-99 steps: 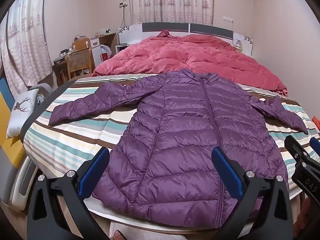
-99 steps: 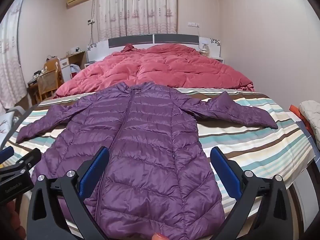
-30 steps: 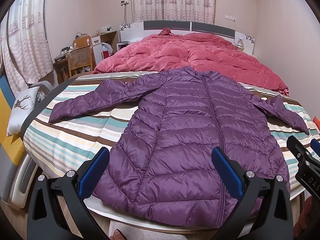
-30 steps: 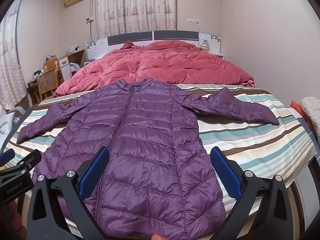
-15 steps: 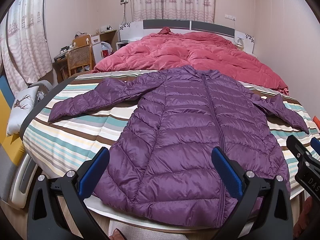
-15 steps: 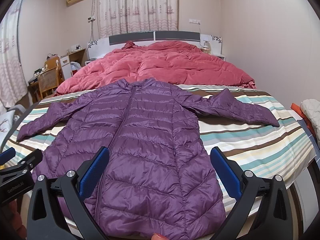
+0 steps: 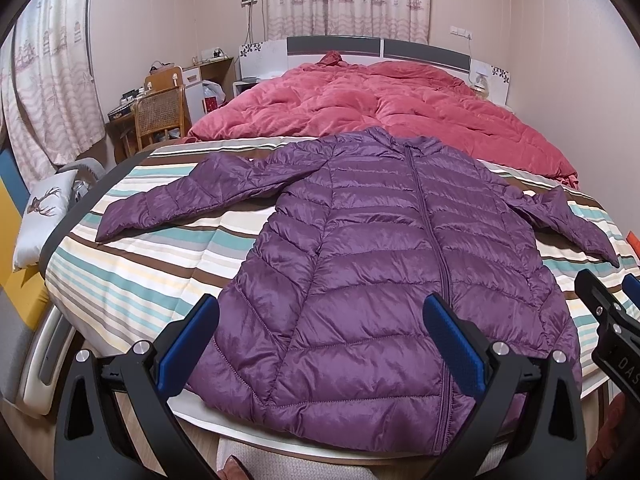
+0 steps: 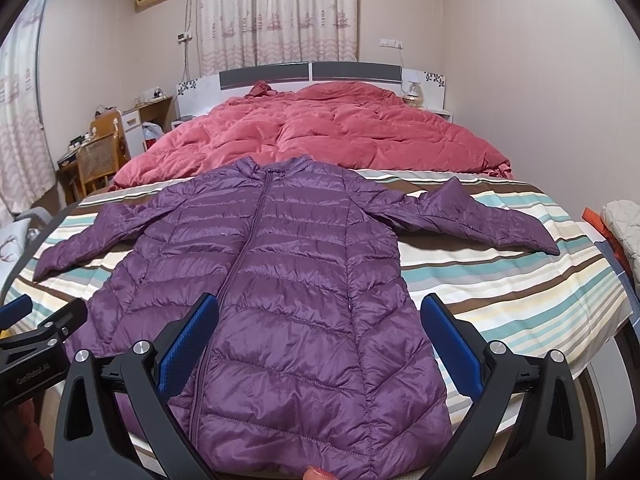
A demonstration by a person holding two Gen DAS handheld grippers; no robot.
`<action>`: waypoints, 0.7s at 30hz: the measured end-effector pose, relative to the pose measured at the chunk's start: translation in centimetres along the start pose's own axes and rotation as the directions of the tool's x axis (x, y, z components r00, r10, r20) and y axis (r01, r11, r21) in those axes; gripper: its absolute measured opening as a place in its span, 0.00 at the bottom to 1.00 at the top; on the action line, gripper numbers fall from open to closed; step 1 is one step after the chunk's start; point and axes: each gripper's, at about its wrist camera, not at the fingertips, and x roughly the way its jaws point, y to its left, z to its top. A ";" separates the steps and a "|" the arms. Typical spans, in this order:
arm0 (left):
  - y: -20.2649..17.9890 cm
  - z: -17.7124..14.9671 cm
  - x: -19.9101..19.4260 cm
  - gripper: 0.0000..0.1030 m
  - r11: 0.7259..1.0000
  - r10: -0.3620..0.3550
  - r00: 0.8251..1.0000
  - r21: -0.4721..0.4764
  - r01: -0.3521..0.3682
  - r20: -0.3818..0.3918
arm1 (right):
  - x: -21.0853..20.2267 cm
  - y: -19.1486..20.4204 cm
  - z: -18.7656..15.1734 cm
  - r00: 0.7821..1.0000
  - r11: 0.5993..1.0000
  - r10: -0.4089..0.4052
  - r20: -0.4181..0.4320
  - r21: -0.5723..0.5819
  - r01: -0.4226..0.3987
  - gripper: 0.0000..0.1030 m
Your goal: Fold large clothes
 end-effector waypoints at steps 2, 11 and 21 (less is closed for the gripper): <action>0.0 -0.1 0.1 0.98 1.000 -0.001 1.000 0.001 0.001 -0.004 | 0.0 0.0 0.0 1.000 1.000 0.002 0.002 0.003 -0.002 0.97; 1.3 -0.1 1.5 0.98 0.993 -0.108 0.994 -0.054 0.107 -0.024 | 0.7 -0.6 0.4 0.990 0.991 0.130 0.052 -0.025 -0.128 0.97; 3.1 1.5 6.2 0.98 0.999 -0.020 1.000 -0.026 0.020 -0.015 | 6.1 -5.3 0.6 0.989 0.994 0.093 -0.115 0.070 -0.086 0.97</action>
